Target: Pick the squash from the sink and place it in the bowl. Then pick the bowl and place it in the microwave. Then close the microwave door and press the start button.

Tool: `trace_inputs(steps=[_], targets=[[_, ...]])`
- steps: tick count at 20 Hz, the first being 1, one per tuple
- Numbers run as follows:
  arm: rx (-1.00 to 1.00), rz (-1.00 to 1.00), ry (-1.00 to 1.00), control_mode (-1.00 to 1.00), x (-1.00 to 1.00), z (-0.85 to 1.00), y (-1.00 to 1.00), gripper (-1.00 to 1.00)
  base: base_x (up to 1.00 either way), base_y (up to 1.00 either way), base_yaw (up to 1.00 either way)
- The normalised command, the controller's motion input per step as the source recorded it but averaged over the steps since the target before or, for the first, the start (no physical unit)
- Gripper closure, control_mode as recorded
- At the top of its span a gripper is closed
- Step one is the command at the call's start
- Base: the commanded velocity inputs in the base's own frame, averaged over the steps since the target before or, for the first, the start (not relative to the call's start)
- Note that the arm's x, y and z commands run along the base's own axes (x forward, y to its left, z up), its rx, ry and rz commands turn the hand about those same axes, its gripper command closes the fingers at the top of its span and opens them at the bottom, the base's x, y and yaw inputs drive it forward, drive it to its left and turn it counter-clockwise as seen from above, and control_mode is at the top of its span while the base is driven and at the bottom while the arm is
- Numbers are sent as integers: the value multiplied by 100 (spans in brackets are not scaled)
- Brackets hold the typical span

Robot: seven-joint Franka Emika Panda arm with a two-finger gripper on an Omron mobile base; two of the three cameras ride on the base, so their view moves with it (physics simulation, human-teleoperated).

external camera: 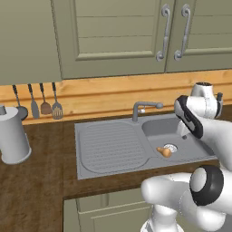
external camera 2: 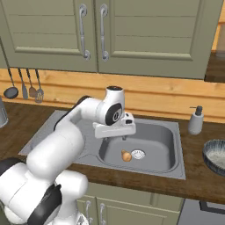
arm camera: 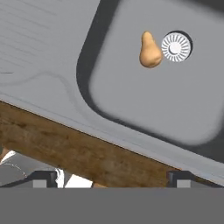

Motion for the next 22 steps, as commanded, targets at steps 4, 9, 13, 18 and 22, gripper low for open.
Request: trace_inputs(steps=[4, 9, 13, 18, 22], targets=[[6, 14, 0, -100, 57, -18, -25, -100, 0, 0, 0], [8, 4, 0, -100, 33, -39, -4, -100, 0, 0, 0], [6, 1, 0, -100, 33, -50, 0, -100, 0, 0, 0], [1, 2, 5, -100, 40, -32, 0, -100, 0, 0, 0], [0, 3, 2, -100, 52, -38, 0, -100, 0, 0, 0]])
